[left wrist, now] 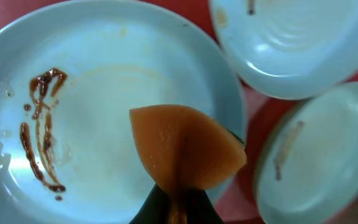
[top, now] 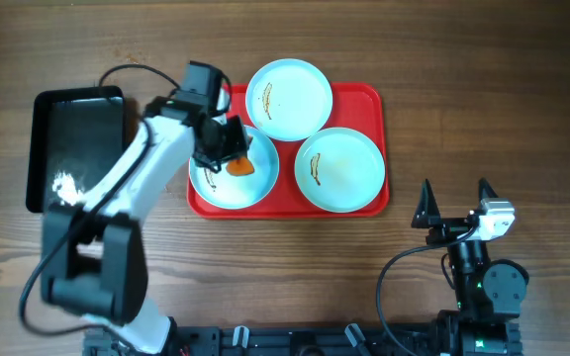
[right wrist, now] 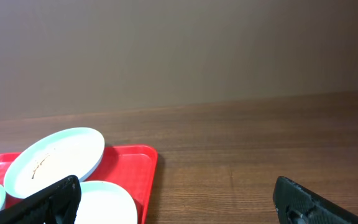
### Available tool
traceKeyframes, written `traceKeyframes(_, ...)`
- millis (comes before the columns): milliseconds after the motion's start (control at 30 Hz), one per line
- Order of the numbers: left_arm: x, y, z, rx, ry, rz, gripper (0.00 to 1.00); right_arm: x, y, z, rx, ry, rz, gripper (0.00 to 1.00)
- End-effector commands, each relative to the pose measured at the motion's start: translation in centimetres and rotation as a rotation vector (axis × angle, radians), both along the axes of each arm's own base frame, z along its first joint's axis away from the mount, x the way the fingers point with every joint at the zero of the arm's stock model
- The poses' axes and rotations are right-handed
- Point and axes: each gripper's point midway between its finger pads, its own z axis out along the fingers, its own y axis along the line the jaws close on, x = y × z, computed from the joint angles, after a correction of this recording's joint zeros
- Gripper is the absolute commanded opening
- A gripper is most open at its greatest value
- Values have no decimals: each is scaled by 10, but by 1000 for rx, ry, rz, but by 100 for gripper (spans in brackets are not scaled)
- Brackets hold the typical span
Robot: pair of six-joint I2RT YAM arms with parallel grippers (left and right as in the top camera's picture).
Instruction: Clean dirty plates on tray and stack at the side
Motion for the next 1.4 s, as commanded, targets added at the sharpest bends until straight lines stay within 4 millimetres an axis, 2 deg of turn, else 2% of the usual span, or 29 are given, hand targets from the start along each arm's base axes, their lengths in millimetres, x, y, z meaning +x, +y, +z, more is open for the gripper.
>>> traceKeyframes(0, 3, 14, -32, 102, 39, 25, 4, 0, -3, 2, 9, -9, -15, 100)
traceKeyframes(167, 4, 14, -53, 112, 70, 23, 4, 0, -3, 2, 9, -9, -15, 100)
traceKeyframes(300, 6, 13, -61, 114, 75, 22, 4, 0, -3, 2, 9, -9, -15, 100)
traceKeyframes(600, 5, 15, -63, 123, 80, 23, 4, 0, -3, 2, 9, -9, -15, 100)
traceKeyframes(767, 5, 15, -63, 122, 79, 24, 10, 0, -3, 2, 8, -9, -15, 100)
traceKeyframes(833, 6, 15, -63, 121, 76, 24, 6, 0, -2, 5, 29, -22, -11, 100)
traceKeyframes(900, 7, 15, -63, 120, 73, 25, 4, 0, 0, 11, 130, -40, 6, 100)
traceKeyframes(967, 7, 15, -63, 120, 72, 25, 4, -2, 17, 13, 381, -18, 109, 100)
traceKeyframes(1000, 7, 15, -63, 120, 73, 27, 4, -4, 28, 9, 586, 37, 165, 100)
traceKeyframes(1133, 7, 22, -63, 122, 84, 44, 4, -5, 34, 9, 976, 109, 193, 100)
traceKeyframes(1167, 7, 24, -62, 119, 86, 48, 4, -7, 38, 16, 1047, 107, 226, 100)
traceKeyframes(1200, 6, 25, -61, 111, 91, 53, 4, -9, 42, 29, 1044, 71, 277, 100)
traceKeyframes(1300, 7, 28, -59, 92, 95, 66, 4, -26, 54, 86, 932, -125, 459, 100)
traceKeyframes(1367, 8, 31, -59, 92, 95, 74, 4, -35, 56, 113, 905, -190, 501, 100)
